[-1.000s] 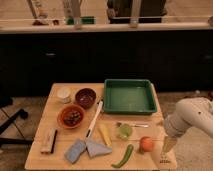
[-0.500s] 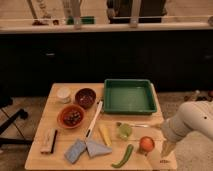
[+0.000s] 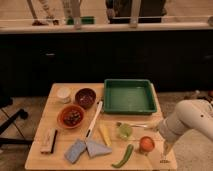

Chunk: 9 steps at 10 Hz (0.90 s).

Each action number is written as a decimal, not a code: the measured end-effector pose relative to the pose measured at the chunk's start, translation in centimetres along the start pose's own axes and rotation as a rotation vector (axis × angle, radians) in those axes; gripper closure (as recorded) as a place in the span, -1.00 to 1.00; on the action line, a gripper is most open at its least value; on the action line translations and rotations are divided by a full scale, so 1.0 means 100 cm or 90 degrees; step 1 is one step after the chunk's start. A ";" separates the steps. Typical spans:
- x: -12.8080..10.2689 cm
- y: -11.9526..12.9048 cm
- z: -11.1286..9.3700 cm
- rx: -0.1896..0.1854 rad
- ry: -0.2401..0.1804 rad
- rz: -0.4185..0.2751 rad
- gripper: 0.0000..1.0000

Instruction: Place apple in purple bowl

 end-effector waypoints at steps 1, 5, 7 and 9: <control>0.001 -0.004 0.001 -0.014 0.014 -0.051 -0.60; -0.005 -0.001 0.005 -0.058 0.047 -0.183 -0.60; -0.012 0.005 0.007 -0.085 0.043 -0.243 -0.60; -0.021 0.008 0.009 -0.118 0.031 -0.316 -0.60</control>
